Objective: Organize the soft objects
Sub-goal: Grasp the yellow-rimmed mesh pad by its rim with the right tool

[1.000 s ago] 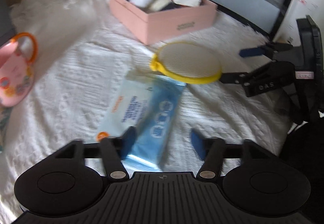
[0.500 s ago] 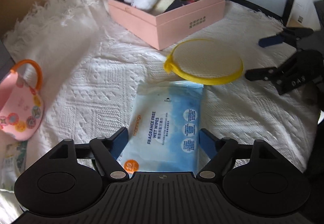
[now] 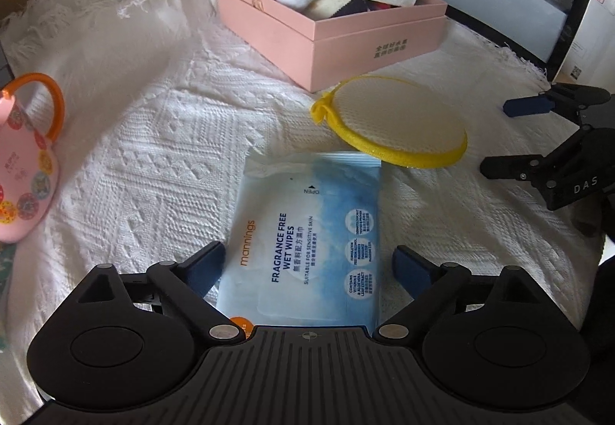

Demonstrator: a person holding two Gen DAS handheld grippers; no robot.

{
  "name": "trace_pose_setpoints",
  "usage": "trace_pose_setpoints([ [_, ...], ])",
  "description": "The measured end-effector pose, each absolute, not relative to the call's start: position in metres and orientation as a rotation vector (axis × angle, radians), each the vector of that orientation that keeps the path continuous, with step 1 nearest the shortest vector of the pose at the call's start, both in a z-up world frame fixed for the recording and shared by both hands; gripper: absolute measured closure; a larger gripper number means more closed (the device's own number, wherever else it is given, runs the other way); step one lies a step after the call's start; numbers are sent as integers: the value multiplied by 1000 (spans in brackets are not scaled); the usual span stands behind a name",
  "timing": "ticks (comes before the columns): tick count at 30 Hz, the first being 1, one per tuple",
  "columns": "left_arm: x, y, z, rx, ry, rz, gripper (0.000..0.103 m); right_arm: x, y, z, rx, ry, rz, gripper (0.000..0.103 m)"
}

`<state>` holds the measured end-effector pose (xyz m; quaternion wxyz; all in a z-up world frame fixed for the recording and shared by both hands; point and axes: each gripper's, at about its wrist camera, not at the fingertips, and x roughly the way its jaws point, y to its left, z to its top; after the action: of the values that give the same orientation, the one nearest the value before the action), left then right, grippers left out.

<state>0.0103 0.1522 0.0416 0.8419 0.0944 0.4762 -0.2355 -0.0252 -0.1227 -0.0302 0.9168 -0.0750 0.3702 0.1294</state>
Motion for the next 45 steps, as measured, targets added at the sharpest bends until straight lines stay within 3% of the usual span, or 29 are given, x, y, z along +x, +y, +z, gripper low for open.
trace_pose_setpoints([
  [4, 4, 156, 40, 179, 973, -489, 9, -23, -120, -29, -169, 777, 271, 0],
  [6, 1, 156, 43, 168, 966, -433, 19, -22, -117, -26, -168, 801, 283, 0],
  [18, -54, 162, 51, 11, 988, -269, 20, -1, -43, 2, -333, 663, 500, 1],
  [24, -62, 160, 51, 12, 962, -252, 20, 40, -25, -18, -329, 775, 494, 0],
  [38, -67, 157, 50, 48, 938, -255, 19, 44, -33, -23, -327, 764, 458, 0],
  [42, -67, 158, 50, 50, 937, -260, 19, 36, -46, -16, -281, 746, 465, 13],
  [45, -65, 158, 50, 53, 941, -263, 19, 20, -46, -8, -330, 696, 465, 37],
])
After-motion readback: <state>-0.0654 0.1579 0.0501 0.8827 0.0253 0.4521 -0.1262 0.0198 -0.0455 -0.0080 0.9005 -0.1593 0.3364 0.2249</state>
